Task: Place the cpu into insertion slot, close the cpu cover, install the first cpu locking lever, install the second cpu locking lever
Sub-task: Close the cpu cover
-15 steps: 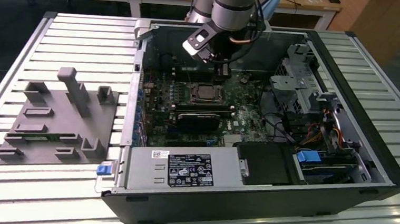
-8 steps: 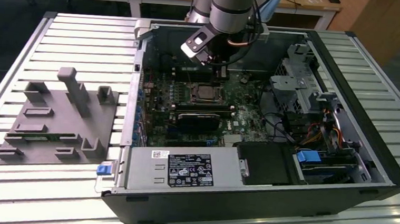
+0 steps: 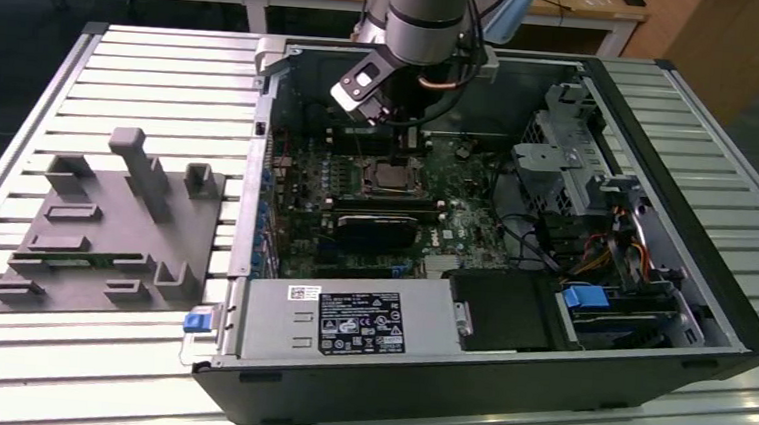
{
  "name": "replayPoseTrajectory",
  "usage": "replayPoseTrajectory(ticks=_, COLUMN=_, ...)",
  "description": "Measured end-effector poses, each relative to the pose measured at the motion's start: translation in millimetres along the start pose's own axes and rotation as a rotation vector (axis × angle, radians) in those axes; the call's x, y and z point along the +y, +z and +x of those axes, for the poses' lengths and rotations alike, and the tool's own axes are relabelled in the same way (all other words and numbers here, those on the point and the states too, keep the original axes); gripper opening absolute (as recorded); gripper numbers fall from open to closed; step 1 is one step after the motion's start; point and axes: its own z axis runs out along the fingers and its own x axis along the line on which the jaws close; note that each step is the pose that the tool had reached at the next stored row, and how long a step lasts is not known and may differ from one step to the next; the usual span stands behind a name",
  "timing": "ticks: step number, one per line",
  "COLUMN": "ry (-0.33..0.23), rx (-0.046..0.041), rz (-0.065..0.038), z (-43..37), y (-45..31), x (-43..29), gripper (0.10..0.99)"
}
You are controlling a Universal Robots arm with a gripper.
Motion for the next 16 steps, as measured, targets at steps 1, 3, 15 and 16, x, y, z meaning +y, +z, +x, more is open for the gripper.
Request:
replayPoseTrajectory(ticks=1, ry=0.000, rx=0.0000, rz=0.000, z=0.0, y=0.4, x=-1.3, gripper=0.118)
replayPoseTrajectory(ticks=3, ry=0.000, rx=-0.0001, rz=0.000, z=0.0, y=1.3, x=-4.0, gripper=0.118)
replayPoseTrajectory(ticks=15, ry=0.000, rx=0.0000, rz=0.000, z=-0.2, y=6.9, x=-20.3, gripper=0.118)
replayPoseTrajectory(ticks=16, ry=0.000, rx=0.0000, rz=0.000, z=-0.2, y=7.7, x=-21.6, gripper=0.118)
